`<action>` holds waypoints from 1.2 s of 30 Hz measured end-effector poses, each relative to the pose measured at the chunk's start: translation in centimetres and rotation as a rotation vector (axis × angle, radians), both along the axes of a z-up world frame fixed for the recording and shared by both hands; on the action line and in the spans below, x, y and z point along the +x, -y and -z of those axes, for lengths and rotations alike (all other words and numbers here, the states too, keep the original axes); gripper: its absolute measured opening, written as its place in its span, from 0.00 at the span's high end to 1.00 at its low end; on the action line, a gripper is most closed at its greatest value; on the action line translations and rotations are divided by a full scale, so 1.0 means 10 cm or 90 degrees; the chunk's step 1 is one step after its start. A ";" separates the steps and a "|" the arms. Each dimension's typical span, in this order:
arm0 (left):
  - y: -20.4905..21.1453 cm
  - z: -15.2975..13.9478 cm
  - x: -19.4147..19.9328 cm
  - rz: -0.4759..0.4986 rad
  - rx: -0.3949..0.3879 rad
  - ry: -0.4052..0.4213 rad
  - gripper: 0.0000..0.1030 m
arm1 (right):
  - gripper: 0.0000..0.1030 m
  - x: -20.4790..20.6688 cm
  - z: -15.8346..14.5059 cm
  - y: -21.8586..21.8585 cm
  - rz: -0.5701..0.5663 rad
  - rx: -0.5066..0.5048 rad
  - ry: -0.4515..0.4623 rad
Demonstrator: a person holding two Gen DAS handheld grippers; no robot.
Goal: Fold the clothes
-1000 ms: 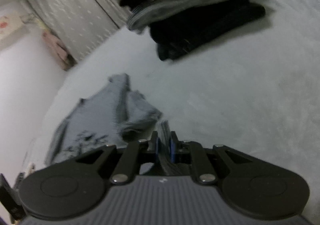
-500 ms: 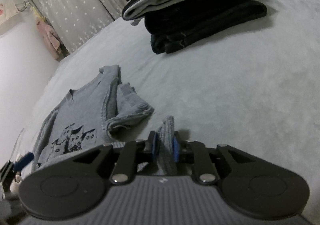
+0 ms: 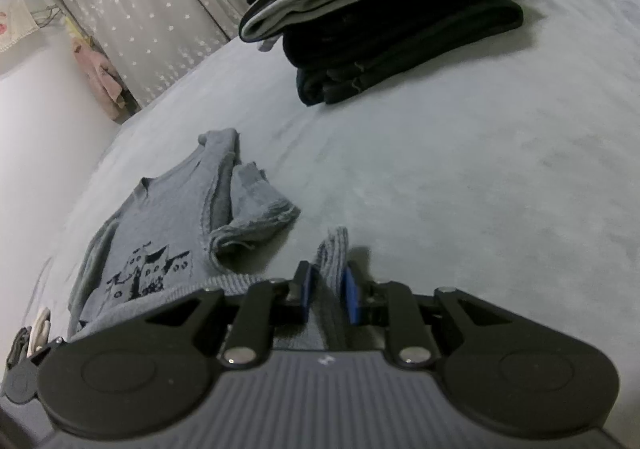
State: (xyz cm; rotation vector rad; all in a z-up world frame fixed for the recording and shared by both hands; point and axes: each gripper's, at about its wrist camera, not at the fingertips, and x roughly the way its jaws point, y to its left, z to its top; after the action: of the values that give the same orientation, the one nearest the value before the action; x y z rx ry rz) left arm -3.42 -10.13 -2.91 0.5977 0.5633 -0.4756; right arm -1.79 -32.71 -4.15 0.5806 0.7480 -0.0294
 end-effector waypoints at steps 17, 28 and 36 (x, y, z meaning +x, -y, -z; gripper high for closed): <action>-0.93 -0.95 -0.33 -0.027 -0.149 -0.073 0.84 | 0.96 -0.73 -0.61 0.04 -0.162 0.062 0.239; -1.30 -1.09 -0.82 0.034 -0.125 -0.105 0.85 | 0.96 -1.29 -0.96 -0.27 -0.355 0.120 0.397; -1.40 -0.97 -1.02 0.099 -0.068 -0.164 0.84 | 0.74 -1.20 -0.91 -0.67 -0.517 0.072 0.316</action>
State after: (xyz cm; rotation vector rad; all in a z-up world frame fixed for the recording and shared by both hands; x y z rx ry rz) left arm -13.66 3.87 6.75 0.4818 0.7347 -0.7319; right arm -13.81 -25.97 4.94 0.3340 0.4548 0.8830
